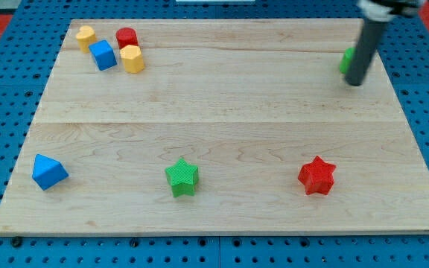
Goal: Push the green circle to the top right
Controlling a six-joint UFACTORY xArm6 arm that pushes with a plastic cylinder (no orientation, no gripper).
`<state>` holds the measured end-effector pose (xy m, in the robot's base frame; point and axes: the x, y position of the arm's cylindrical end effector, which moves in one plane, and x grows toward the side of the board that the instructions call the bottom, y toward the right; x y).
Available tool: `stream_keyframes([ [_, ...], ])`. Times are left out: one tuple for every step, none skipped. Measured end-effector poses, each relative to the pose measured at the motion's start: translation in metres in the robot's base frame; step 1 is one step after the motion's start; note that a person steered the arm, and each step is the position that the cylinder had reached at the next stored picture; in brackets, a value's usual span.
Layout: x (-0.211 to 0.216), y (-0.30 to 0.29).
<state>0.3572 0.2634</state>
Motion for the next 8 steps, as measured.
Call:
stream_keyframes([
  [-0.029,0.027],
  [-0.046,-0.013],
  [-0.021,-0.003],
  [-0.043,-0.028],
  [-0.070,-0.056],
  [-0.037,-0.057],
  [-0.034,-0.077],
  [-0.023,-0.082],
])
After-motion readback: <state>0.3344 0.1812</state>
